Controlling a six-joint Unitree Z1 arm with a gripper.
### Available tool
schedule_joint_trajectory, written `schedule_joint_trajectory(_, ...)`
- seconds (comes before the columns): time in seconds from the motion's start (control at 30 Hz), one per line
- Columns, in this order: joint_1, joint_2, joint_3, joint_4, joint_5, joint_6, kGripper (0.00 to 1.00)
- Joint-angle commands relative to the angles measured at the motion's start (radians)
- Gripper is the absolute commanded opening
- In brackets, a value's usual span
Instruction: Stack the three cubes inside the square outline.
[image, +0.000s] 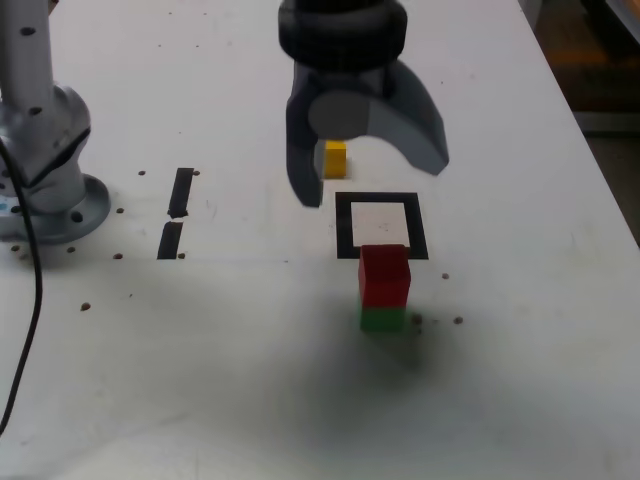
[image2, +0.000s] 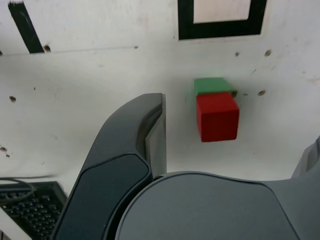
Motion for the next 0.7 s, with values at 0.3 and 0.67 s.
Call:
schedule_joint_trajectory(0.3, -0.018, 0.073, 0.012, -0.017, -0.024, -0.043, 1.00)
schedule_joint_trajectory(0.67, -0.018, 0.171, 0.012, -0.116, -0.043, -0.051, 1.00)
